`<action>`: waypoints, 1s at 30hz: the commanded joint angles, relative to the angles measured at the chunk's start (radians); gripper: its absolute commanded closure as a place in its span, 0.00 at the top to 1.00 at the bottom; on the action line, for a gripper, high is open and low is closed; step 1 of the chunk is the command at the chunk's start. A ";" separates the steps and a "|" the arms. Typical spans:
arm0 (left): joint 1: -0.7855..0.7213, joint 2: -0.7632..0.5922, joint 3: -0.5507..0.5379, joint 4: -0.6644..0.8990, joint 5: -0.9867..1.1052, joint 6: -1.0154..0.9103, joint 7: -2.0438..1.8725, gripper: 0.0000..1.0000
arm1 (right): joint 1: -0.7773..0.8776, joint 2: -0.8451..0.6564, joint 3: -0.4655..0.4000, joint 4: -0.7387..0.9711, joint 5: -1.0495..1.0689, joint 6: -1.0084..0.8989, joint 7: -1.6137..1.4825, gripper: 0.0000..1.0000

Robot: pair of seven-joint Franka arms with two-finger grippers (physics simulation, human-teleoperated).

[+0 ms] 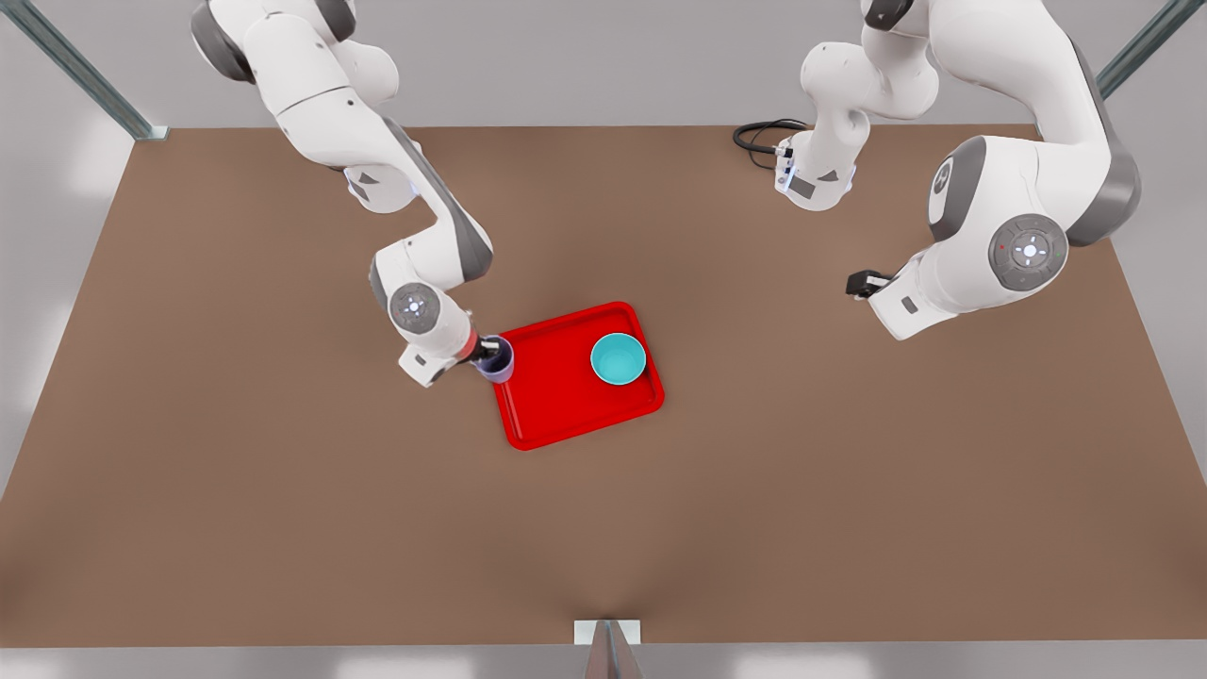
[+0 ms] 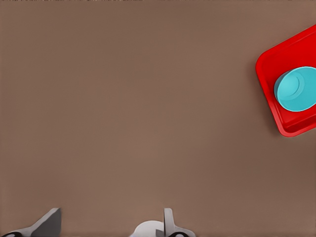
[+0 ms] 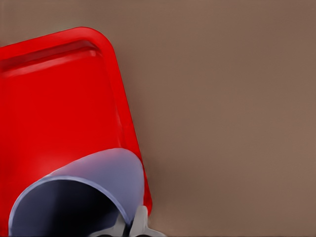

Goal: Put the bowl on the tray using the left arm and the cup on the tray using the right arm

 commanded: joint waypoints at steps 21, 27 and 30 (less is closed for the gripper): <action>0.001 0.001 0.000 0.000 0.000 0.000 -0.002 1.00 | 0.066 0.203 0.057 0.213 -0.011 -0.015 0.011 1.00; -0.001 0.001 0.000 0.008 -0.001 0.000 -0.008 1.00 | -0.119 0.067 0.047 0.322 -0.017 -0.121 -0.007 1.00; -0.001 0.006 -0.003 0.025 -0.005 -0.002 -0.006 1.00 | -0.352 -0.068 0.039 0.514 -0.088 -0.430 -0.088 1.00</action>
